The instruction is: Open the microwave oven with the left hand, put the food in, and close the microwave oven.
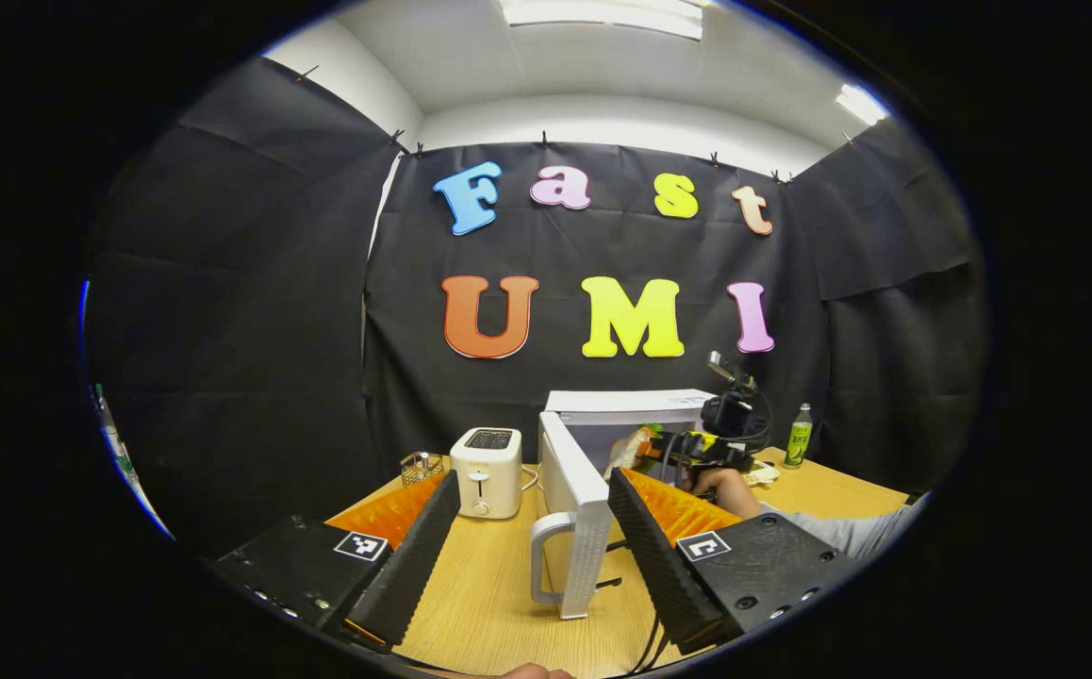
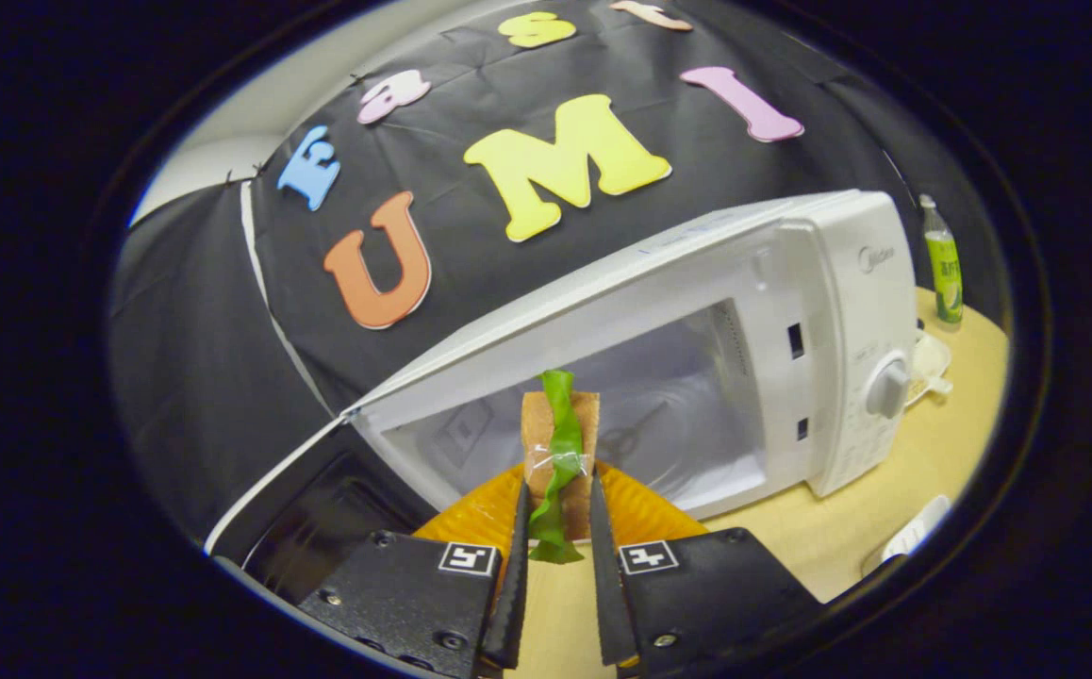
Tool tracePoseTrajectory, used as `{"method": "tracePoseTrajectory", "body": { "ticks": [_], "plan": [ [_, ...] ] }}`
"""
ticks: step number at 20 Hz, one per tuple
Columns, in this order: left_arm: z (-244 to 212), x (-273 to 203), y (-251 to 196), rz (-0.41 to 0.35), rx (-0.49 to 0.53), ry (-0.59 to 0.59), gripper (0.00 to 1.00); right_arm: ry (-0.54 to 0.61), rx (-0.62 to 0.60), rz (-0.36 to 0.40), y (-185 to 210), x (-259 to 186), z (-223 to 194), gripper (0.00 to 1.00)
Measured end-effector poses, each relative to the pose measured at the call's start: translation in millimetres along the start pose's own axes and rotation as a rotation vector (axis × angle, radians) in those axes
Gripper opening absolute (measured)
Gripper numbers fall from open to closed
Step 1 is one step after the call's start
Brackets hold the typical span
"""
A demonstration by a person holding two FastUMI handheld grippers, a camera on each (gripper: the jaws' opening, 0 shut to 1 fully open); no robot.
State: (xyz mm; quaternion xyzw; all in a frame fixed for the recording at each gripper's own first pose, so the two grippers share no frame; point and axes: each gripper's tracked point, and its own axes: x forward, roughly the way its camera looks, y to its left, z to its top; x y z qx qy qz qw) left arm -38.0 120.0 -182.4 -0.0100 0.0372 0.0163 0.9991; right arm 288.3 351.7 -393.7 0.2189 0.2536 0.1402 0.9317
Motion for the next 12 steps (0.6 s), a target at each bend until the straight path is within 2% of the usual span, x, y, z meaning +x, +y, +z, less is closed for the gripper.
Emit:
{"method": "tracePoseTrajectory", "body": {
  "ticks": [2,4,9,12],
  "plan": [
    [-3.8,3.4,5.6,0.021,-0.011,0.016,0.95,0.010,0.045,-0.031,-14.7,29.9,-7.8,0.34],
    [-3.7,4.8,13.6,0.048,-0.003,0.006,0.95,-0.027,0.086,-0.033,-20.9,46.2,-4.0,0.34],
    [-21.2,18.2,34.2,0.101,0.015,0.066,0.95,-0.014,0.088,-0.104,-55.2,70.6,-29.2,0.35],
    [-25.7,22.4,46.2,0.130,0.015,0.070,0.95,-0.043,0.065,-0.100,-62.5,71.4,-28.5,0.36]
  ]
}}
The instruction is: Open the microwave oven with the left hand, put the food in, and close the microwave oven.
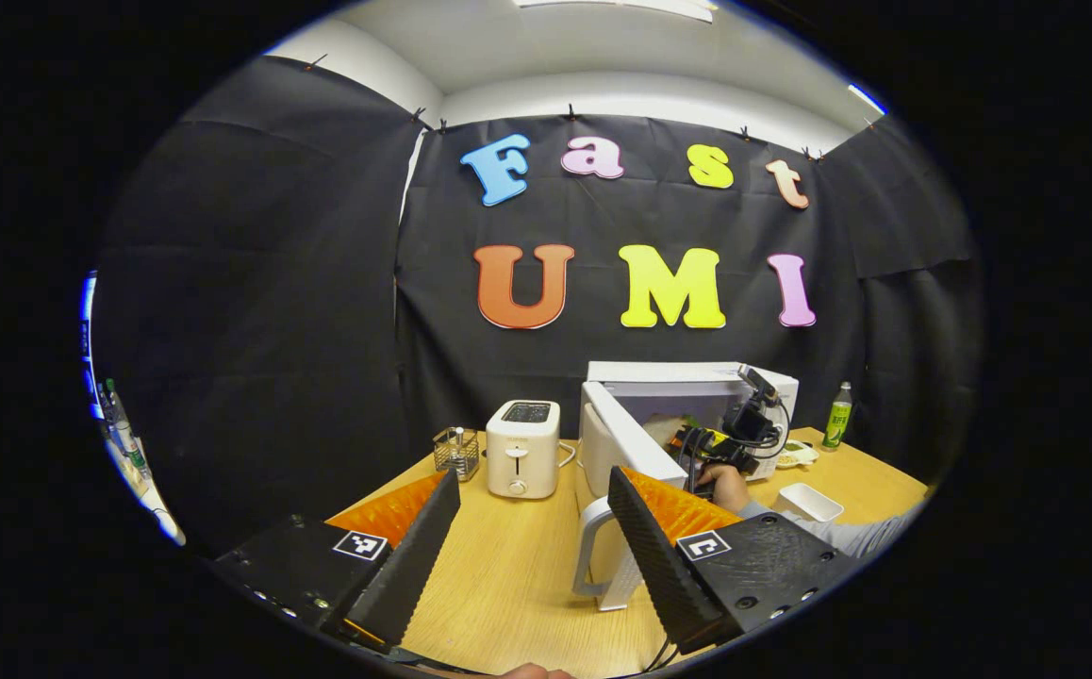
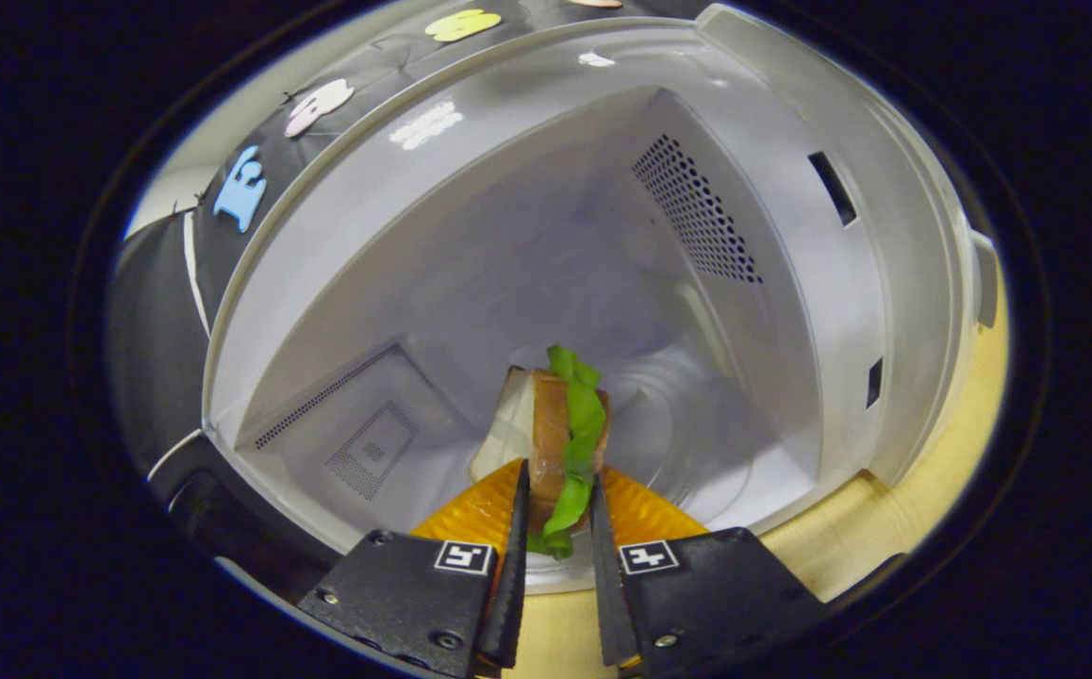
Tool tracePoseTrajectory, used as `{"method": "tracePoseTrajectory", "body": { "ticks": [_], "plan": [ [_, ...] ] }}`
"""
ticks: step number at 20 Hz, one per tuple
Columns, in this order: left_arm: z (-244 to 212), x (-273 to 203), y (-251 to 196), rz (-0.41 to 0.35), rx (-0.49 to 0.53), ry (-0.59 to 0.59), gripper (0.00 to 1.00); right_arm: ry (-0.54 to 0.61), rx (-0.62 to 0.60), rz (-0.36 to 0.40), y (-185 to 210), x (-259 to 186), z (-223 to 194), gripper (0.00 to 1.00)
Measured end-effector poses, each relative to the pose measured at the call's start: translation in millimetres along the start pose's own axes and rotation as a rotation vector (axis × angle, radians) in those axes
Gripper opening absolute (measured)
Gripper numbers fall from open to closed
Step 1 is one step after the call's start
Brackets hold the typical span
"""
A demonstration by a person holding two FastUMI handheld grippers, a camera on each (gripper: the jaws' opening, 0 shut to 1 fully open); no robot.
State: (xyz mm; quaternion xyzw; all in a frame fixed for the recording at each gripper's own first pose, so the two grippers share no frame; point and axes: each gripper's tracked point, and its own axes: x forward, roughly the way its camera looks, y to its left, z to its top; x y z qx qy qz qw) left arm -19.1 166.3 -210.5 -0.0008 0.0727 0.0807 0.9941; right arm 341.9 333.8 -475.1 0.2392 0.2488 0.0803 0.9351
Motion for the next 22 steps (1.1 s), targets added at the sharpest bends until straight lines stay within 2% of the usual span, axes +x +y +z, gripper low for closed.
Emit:
{"method": "tracePoseTrajectory", "body": {
  "ticks": [6,7,8,9,10,12,15,17,18,19,20,21,22],
  "plan": [
    [-10.7,12.9,14.3,0.036,-0.005,0.014,0.95,-0.063,-0.161,-0.002,-0.6,5.9,2.4,0.37],
    [-14.9,13.8,15.8,0.039,-0.010,0.025,0.95,-0.077,-0.216,-0.005,1.9,6.1,2.0,0.34],
    [-17.2,13.9,16.6,0.038,-0.018,0.031,0.95,-0.092,-0.281,-0.009,3.4,7.0,0.6,0.41],
    [-19.6,13.7,15.7,0.032,-0.021,0.040,0.95,-0.100,-0.351,-0.025,3.0,7.0,-1.6,0.41],
    [-21.8,13.2,15.6,0.032,-0.019,0.046,0.94,-0.109,-0.402,-0.044,-0.3,7.7,-2.7,0.52],
    [-18.2,9.9,23.5,0.056,0.000,0.037,0.94,-0.107,-0.440,-0.070,-4.7,6.5,-5.8,0.62],
    [-16.9,7.3,32.0,0.083,0.014,0.019,0.94,-0.104,-0.470,-0.087,-7.9,3.3,-3.3,0.72],
    [-23.4,7.2,33.9,0.085,0.010,0.029,0.94,-0.051,-0.485,-0.104,-14.5,3.4,-10.5,0.93],
    [-27.2,7.3,36.5,0.090,0.007,0.036,0.94,-0.022,-0.489,-0.112,-17.0,2.9,-13.2,0.91],
    [-29.8,8.1,37.6,0.092,0.006,0.042,0.94,0.010,-0.498,-0.125,-20.6,0.1,-15.7,0.96],
    [-34.0,10.1,39.2,0.094,0.003,0.049,0.94,0.041,-0.521,-0.122,-18.6,-2.6,-19.4,0.91],
    [-37.2,11.5,40.0,0.096,0.000,0.057,0.94,0.066,-0.541,-0.118,-18.7,-4.1,-20.9,0.96],
    [-41.2,12.8,41.7,0.097,-0.004,0.067,0.94,0.103,-0.554,-0.105,-16.3,-8.6,-24.2,0.96]
  ]
}}
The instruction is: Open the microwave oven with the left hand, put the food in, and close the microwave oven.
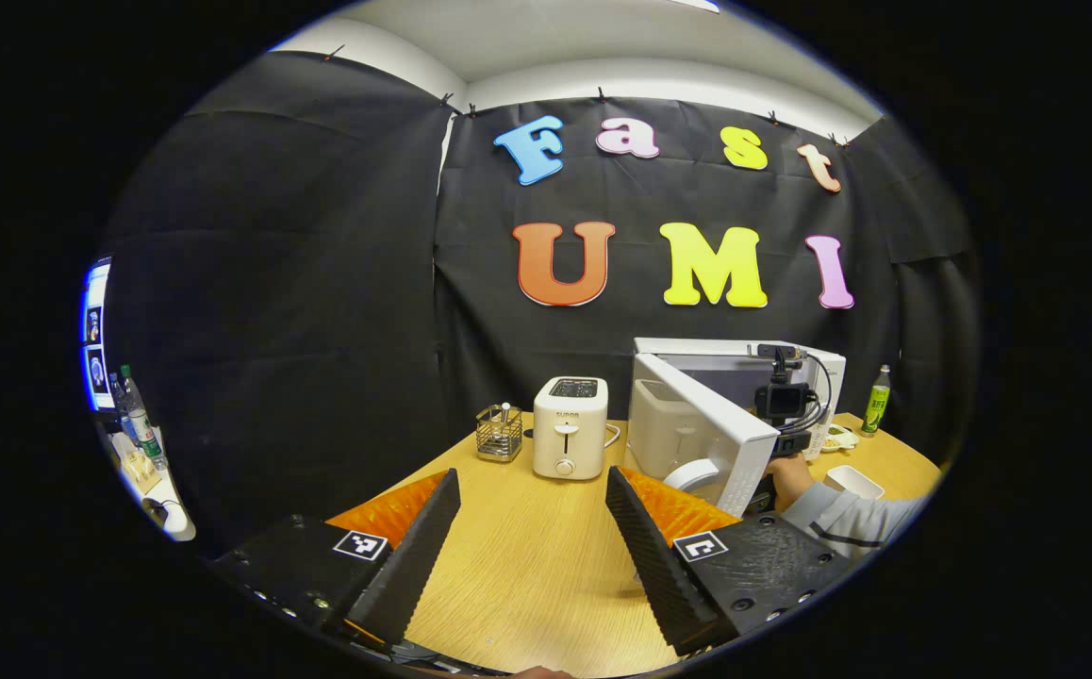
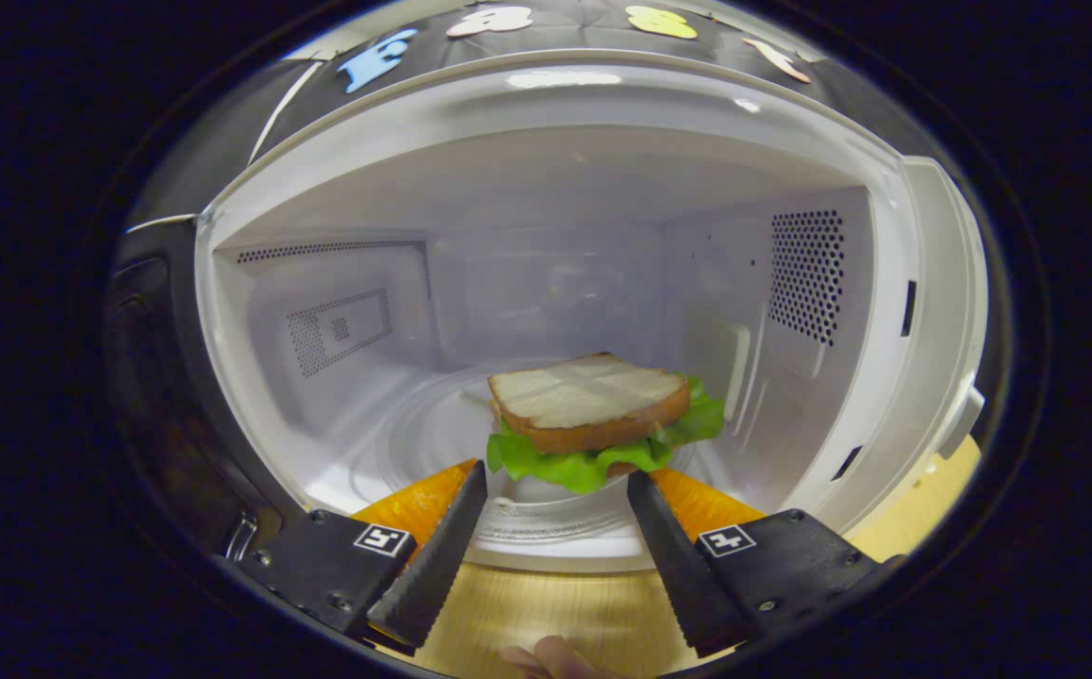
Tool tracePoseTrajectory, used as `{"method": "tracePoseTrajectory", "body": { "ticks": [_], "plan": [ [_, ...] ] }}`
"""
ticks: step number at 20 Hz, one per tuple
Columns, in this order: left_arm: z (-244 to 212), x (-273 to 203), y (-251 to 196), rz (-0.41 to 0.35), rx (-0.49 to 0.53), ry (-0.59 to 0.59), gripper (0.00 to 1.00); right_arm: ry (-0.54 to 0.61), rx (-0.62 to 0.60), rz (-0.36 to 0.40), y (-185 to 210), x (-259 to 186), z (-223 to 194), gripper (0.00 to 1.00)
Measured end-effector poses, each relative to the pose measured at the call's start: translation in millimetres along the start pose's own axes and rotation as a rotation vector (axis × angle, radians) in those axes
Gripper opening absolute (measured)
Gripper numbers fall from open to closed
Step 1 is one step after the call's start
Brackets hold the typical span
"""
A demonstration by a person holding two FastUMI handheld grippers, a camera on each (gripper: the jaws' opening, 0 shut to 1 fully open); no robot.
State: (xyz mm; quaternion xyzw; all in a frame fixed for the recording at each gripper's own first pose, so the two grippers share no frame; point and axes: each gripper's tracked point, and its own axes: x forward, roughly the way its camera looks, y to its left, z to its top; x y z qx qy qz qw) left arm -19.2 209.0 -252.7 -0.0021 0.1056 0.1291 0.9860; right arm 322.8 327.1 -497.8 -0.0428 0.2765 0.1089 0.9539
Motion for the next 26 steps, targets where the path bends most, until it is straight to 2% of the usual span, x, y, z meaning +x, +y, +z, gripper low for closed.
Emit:
{"method": "tracePoseTrajectory", "body": {
  "ticks": [1,2,3,5,8,12,18,20,21,22,23,24,25,26],
  "plan": [
    [-3.0,0.6,0.6,0.002,-0.003,0.009,0.94,0.030,0.008,0.035,6.1,-5.3,-0.7,0.92],
    [-5.8,0.9,1.4,0.004,-0.003,0.013,0.94,0.064,0.027,0.066,9.5,-11.9,-1.4,0.96],
    [-7.7,0.5,1.7,0.005,-0.005,0.015,0.94,0.093,0.036,0.088,13.2,-18.6,-1.2,0.96],
    [-11.4,-0.9,1.2,0.000,-0.013,0.013,0.94,0.161,0.008,0.090,10.7,-31.1,-4.6,0.96],
    [-14.3,-2.1,-1.5,-0.022,-0.033,0.001,0.94,0.183,-0.038,0.118,9.6,-50.9,-2.9,0.96],
    [-13.0,-3.1,-5.9,-0.070,-0.046,-0.026,0.94,0.112,-0.040,0.132,1.0,-97.6,19.0,0.96],
    [-16.2,6.2,-10.7,-0.118,-0.035,-0.026,0.93,-0.056,-0.021,0.180,-12.9,-210.8,67.6,0.96],
    [-16.5,10.3,-14.4,-0.130,-0.025,-0.037,0.87,-0.127,-0.027,0.159,-28.5,-253.6,83.0,0.96],
    [-17.1,13.8,-14.5,-0.132,-0.024,-0.042,0.80,-0.164,-0.033,0.157,-33.6,-274.7,90.5,0.96],
    [-17.6,17.0,-16.8,-0.139,-0.022,-0.045,0.66,-0.198,-0.039,0.154,-40.1,-295.4,97.4,0.96],
    [-19.3,20.0,-18.6,-0.141,-0.013,-0.043,0.59,-0.229,-0.041,0.145,-47.6,-315.4,103.2,0.96],
    [-22.6,25.7,-16.1,-0.125,-0.001,-0.046,0.47,-0.258,-0.041,0.130,-55.8,-335.4,108.8,0.96],
    [-22.3,29.3,-10.5,-0.095,0.019,-0.055,0.36,-0.282,-0.039,0.117,-63.3,-354.4,111.8,0.91],
    [-25.5,37.4,-3.0,-0.052,0.034,-0.057,0.26,-0.301,-0.036,0.103,-71.0,-372.2,114.8,0.96]
  ]
}}
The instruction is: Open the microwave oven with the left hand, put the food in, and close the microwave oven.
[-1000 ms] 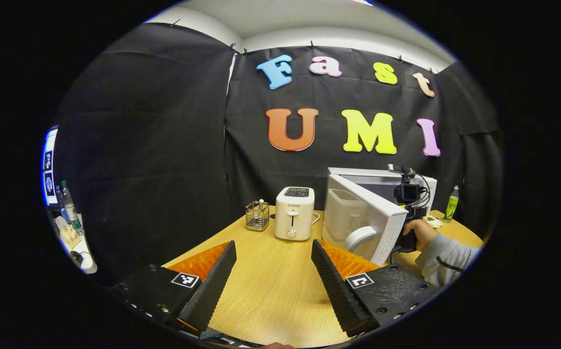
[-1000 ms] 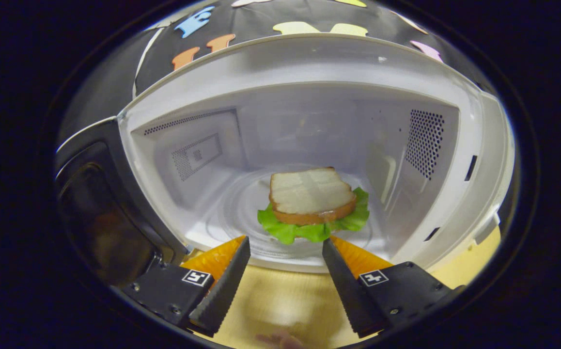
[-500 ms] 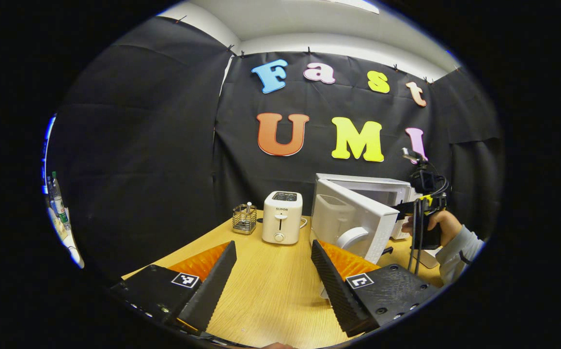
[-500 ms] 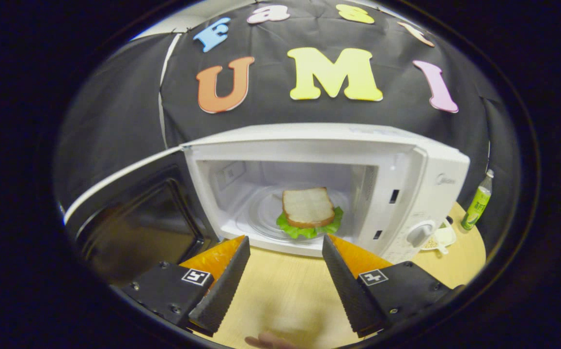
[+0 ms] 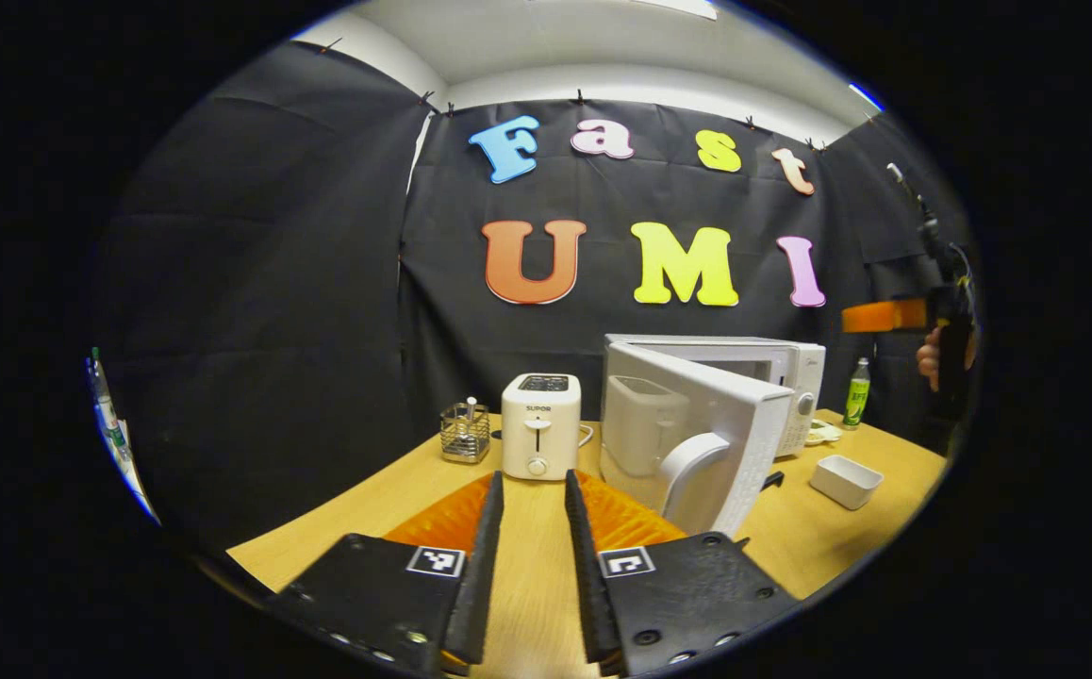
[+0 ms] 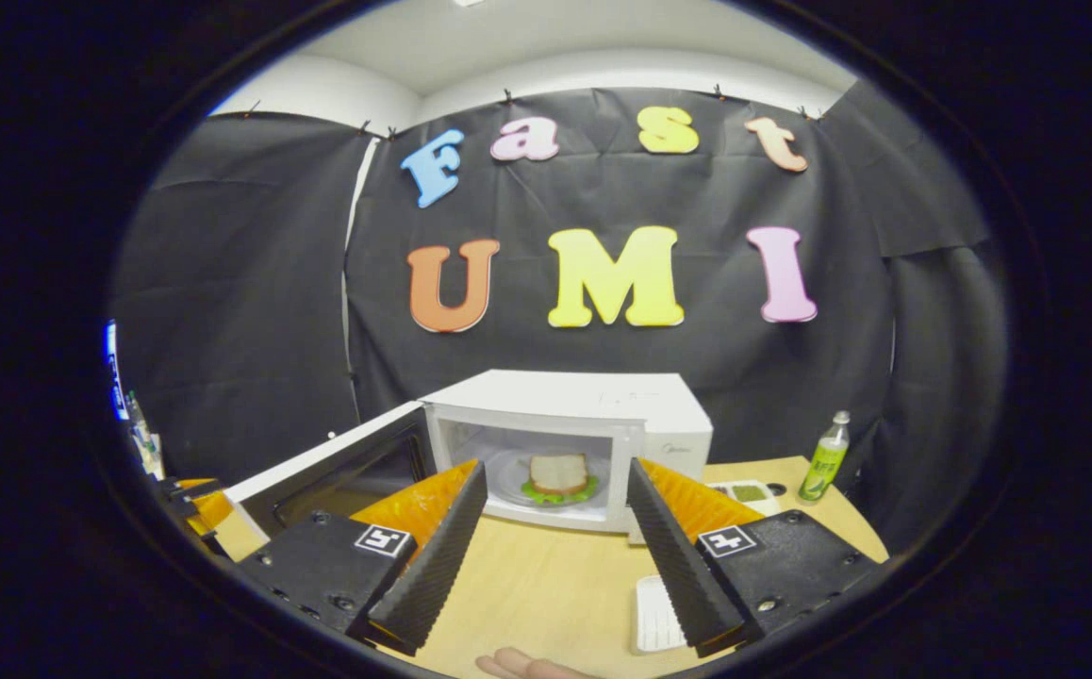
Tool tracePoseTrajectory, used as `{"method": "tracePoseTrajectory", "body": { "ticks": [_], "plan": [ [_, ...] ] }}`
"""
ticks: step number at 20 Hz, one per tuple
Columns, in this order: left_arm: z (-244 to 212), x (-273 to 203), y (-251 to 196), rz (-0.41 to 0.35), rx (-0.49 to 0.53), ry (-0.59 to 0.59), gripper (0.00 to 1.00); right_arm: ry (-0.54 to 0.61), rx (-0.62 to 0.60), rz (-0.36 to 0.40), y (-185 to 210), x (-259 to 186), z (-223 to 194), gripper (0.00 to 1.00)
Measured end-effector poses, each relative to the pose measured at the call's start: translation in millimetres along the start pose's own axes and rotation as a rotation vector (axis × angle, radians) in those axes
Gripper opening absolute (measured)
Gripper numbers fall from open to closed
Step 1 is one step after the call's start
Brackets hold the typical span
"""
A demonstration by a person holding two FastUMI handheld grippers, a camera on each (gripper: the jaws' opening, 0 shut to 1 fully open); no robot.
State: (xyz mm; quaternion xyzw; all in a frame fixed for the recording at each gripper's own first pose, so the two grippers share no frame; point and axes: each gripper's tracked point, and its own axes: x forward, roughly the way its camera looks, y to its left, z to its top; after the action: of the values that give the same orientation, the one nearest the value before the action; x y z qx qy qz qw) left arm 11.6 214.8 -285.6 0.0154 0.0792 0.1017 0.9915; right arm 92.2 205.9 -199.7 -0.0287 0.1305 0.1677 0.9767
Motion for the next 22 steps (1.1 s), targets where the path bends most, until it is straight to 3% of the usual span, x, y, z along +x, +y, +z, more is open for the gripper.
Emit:
{"method": "tracePoseTrajectory", "body": {
  "ticks": [1,7,11,14,15,22],
  "plan": [
    [-4.1,2.8,3.4,0.016,0.005,0.007,0.00,-0.012,0.001,-0.009,-4.2,-16.2,5.1,0.96],
    [-25.0,14.3,-41.7,-0.160,-0.044,0.011,0.00,-0.073,0.028,-0.043,-36.8,-95.3,30.0,0.96],
    [-24.6,15.8,-68.8,-0.214,-0.049,0.004,0.00,-0.118,0.009,-0.079,-61.5,-131.8,38.0,0.95],
    [-25.0,17.7,-92.9,-0.256,-0.045,0.007,0.00,-0.139,0.027,-0.068,-70.4,-146.5,39.7,0.96],
    [-24.1,18.8,-104.8,-0.280,-0.053,0.007,0.00,-0.147,0.031,-0.067,-75.1,-150.7,39.6,0.90],
    [-15.9,45.1,-187.4,-0.409,-0.042,0.003,0.00,-0.180,0.019,-0.091,-102.4,-166.1,36.2,0.89]
  ]
}}
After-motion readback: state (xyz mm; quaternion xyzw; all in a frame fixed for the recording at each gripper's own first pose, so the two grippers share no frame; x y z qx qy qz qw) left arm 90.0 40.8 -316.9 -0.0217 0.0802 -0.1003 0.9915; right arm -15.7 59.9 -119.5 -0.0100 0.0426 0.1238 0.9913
